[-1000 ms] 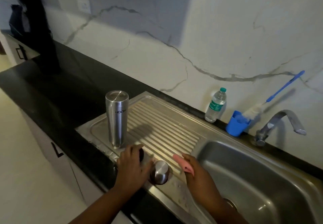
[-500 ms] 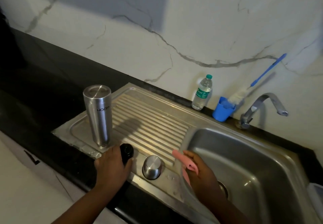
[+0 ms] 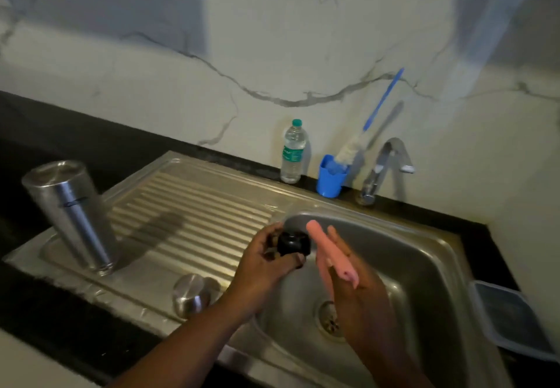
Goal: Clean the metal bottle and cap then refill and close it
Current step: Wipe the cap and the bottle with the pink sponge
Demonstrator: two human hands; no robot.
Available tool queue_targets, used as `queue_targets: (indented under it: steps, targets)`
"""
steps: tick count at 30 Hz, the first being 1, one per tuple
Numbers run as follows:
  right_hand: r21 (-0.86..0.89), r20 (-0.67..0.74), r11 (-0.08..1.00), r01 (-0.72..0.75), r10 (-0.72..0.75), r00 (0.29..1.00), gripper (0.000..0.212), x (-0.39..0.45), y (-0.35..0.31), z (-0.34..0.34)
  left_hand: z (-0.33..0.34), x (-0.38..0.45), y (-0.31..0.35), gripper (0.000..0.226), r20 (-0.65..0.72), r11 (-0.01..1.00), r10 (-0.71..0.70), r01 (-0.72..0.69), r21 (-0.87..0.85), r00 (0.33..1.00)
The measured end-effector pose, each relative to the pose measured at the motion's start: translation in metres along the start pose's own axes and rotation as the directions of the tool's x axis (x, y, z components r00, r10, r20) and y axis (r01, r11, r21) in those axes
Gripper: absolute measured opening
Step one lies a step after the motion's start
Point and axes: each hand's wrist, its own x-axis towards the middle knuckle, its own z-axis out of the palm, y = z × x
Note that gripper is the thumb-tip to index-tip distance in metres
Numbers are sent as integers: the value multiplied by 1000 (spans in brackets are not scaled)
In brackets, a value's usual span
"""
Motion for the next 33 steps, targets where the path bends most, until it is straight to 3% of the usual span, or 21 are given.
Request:
queue_targets:
  steps: [3,6,8,12,16,21,26,29,33]
  targets:
    - [-188,-36,970,154,-164,986,44,-12,26,-32,63,1,-3,58,118,994,-49,60,-92,992]
    - [-26,-179,999,36,-40,983,46,-16,51,-70,110,-12,-4,36,166,973,-147,173,-156,975]
    - [80,-186,997,-20,34,982,52,-22,52,-90,133,-21,-3,31,171,969,-175,200,-144,970]
    - [-137,-174,965,223,-245,954,53,-35,41,-114,161,-27,12,24,189,979,-131,157,-133,973]
    - [52,-262,968,245,-224,939,49,-21,34,-144,184,-37,28,27,255,976,-85,132,-173,963]
    - [-248,-171,912,327,-373,912,50,-21,35,-156,204,-39,43,33,241,945,-85,154,-287,967]
    - [-282,-145,900,333,-383,912,54,-14,29,-163,220,-40,62,64,278,911,-153,244,-332,948]
    - [-129,-93,952,278,-291,952,58,-10,21,-171,224,-36,68,94,245,931,-112,188,-312,963]
    - [195,-257,954,226,-172,951,48,4,19,-170,227,-30,72,54,217,936,-127,189,-298,968]
